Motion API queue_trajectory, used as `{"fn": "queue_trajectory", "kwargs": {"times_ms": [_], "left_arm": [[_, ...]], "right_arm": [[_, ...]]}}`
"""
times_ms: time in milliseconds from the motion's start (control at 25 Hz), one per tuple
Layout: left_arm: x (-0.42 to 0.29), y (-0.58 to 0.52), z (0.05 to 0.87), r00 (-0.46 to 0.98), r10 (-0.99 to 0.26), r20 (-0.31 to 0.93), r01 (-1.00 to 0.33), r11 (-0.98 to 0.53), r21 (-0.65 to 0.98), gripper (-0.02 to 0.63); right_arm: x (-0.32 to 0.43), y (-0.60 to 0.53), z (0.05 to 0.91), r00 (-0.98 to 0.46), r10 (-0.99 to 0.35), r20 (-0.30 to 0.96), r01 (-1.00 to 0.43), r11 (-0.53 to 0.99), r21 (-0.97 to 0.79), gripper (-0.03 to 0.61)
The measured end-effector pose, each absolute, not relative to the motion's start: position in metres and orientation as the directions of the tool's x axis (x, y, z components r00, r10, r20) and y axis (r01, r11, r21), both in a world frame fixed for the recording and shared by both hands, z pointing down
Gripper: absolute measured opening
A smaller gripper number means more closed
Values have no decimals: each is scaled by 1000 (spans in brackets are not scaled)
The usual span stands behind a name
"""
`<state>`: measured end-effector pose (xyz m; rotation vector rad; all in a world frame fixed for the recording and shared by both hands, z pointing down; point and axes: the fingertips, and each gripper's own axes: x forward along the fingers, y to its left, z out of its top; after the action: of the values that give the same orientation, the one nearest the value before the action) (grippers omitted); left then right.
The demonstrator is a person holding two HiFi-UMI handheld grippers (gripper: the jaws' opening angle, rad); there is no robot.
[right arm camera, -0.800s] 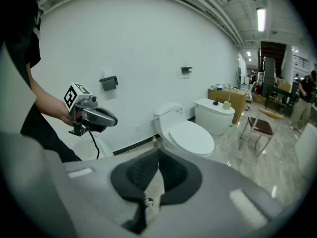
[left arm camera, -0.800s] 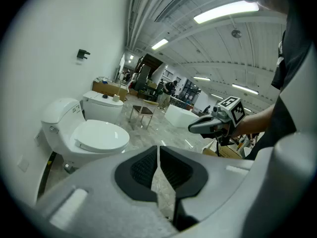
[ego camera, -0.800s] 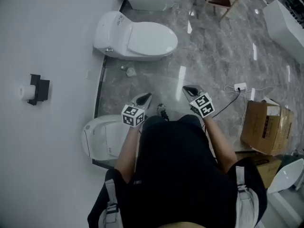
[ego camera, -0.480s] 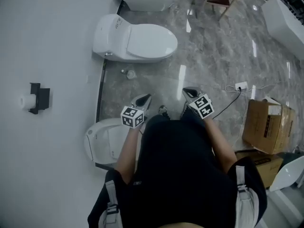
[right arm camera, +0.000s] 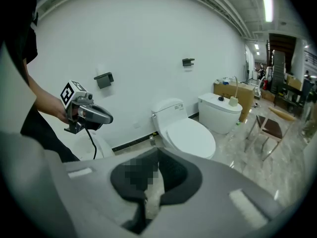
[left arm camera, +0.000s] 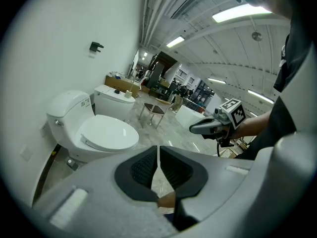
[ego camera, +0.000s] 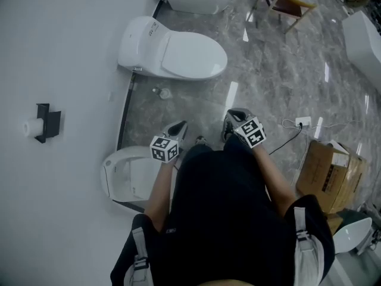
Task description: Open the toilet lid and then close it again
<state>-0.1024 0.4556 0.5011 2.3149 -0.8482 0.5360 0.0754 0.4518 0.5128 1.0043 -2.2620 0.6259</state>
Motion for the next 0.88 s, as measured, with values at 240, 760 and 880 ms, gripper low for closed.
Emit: {"fn": "queue_trajectory", "kwargs": {"times_ms": [240,760,880], "left_arm": [[-72,421,499,670,-490,557,-734,-549,400,25],[-26,372,505,573,-598,561,-820,-403,407,25],[-19,361,505,555,-619,556,-831,-382,404,26]], "right_arm": [[101,401,515,-601,-443,665,-714,672,-196,3],[159,336,531,-650,-328,685,-612,761,-217,4],[172,328,535,-654,-306,692,-591,777,-216,4]]}}
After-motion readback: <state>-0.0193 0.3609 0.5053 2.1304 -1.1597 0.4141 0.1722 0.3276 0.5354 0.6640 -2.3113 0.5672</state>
